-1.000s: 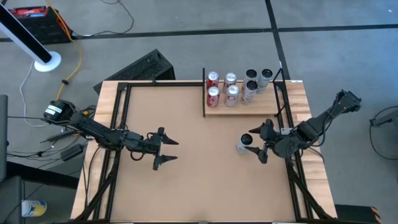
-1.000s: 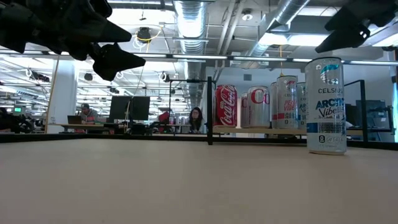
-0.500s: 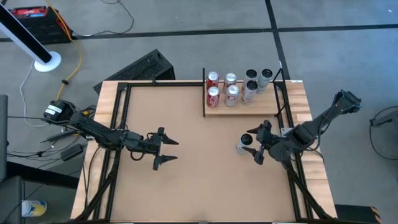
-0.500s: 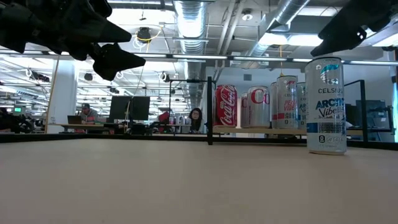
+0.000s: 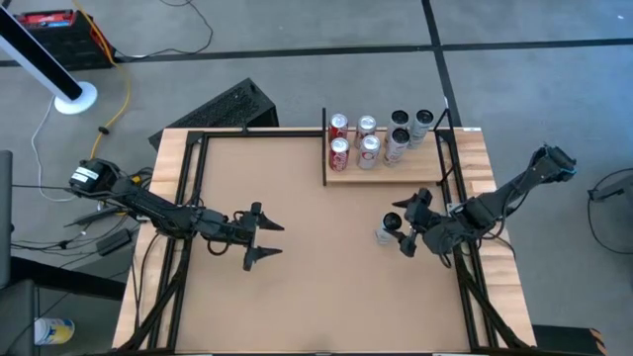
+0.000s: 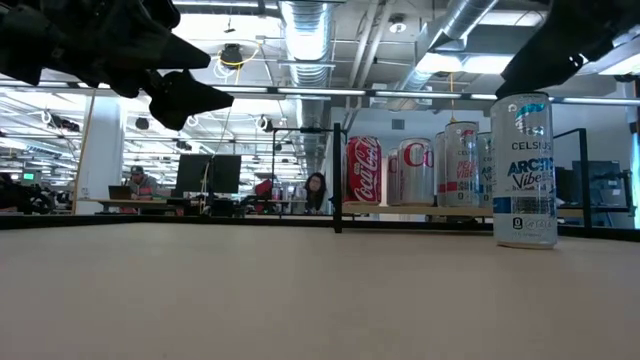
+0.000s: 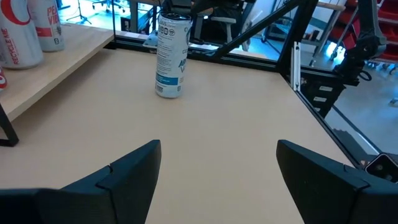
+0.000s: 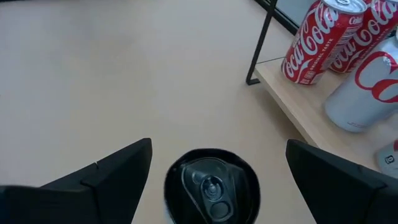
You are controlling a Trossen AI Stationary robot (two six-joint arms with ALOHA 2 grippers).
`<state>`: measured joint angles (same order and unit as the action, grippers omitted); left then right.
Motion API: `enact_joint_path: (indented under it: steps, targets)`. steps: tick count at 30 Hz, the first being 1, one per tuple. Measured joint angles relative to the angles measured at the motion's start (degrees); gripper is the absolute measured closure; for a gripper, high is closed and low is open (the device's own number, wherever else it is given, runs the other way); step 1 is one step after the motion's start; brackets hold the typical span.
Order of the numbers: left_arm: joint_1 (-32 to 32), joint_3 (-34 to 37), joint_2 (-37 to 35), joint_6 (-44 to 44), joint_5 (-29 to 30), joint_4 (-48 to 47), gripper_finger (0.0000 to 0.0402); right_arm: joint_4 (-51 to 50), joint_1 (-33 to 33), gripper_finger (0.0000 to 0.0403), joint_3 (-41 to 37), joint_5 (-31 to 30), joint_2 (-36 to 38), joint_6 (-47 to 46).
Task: Place canned beverage on shelf
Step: Put the blue white soda can on the shelf aligned with the other blue white soda can
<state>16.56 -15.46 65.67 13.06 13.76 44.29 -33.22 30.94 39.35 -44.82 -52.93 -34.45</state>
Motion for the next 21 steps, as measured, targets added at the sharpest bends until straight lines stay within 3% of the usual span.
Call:
enact_joint_path:
  steps: [21]
  targets:
    - [-0.2,0.0,0.0,-0.9,0.1,0.1,0.0098,-3.3,-1.9,0.0010,0.0,1.5,-0.5,-3.0]
